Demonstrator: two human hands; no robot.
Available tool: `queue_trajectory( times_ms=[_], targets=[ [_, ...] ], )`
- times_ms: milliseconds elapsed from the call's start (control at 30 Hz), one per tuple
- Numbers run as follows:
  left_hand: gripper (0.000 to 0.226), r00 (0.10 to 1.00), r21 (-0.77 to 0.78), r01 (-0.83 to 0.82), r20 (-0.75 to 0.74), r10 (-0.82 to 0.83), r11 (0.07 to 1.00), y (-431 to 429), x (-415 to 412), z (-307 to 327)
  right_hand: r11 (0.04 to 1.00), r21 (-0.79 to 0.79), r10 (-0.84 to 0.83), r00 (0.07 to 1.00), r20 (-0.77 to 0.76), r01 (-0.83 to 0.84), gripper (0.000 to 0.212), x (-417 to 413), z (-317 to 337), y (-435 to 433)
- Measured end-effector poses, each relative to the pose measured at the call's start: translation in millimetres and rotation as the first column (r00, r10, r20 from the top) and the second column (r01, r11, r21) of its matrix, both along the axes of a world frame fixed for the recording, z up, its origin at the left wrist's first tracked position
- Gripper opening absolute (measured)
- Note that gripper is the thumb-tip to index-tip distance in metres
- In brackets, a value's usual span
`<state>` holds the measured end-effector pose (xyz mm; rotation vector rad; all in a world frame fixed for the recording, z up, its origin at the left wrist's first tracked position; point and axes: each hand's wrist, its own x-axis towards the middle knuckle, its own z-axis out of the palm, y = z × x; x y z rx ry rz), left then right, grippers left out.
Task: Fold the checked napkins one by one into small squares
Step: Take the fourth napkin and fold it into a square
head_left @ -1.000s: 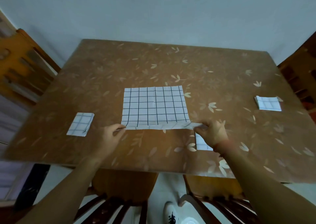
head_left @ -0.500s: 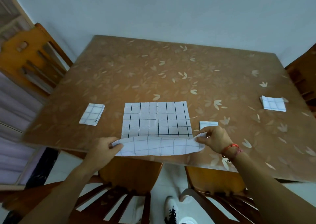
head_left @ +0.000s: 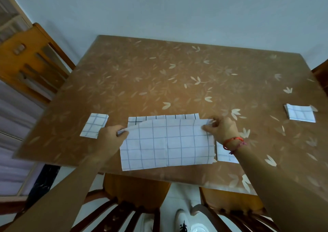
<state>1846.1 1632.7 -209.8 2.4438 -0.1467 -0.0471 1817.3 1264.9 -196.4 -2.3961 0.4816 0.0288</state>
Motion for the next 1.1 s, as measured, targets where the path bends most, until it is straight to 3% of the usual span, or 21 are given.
queue_trajectory(
  times_ms=[133, 567, 700, 800, 900, 1000, 1100],
  targets=[
    [0.033, 0.998, 0.042, -0.051, -0.031, 0.053, 0.998, 0, 38, -26, 1.000, -0.006, -0.016, 0.999, -0.046, 0.015, 0.033, 35, -19, 6],
    [0.033, 0.999, 0.158, 0.035, -0.008, -0.034, 0.987, 3, 94, -96, 0.994, -0.100, -0.067, 0.981, -0.184, 0.049, 0.041, 85, -86, 15],
    [0.010, 1.000, 0.150, 0.012, -0.026, -0.008, 0.989, 2, 98, -99, 0.985, -0.165, -0.080, 0.977, -0.197, 0.047, 0.042, 84, -92, 16],
    [0.029, 1.000, 0.141, 0.016, 0.006, -0.017, 0.990, 0, 91, -93, 0.979, -0.199, -0.076, 0.978, -0.196, 0.036, 0.045, 79, -90, 16],
    [0.035, 0.998, 0.171, 0.031, 0.048, -0.040, 0.985, -7, 74, -80, 0.962, -0.273, -0.046, 0.980, -0.193, -0.009, 0.047, 70, -82, 19],
    [0.038, 0.981, 0.193, 0.157, 0.079, -0.175, 0.969, -22, 29, -74, 0.941, -0.327, 0.050, 0.992, -0.115, -0.085, 0.049, 48, -72, 39],
    [0.034, 0.918, 0.222, 0.357, 0.097, -0.385, 0.907, -37, -39, -84, 0.901, -0.318, 0.280, 0.955, -0.099, -0.297, 0.049, 6, -78, 71]
  ],
)
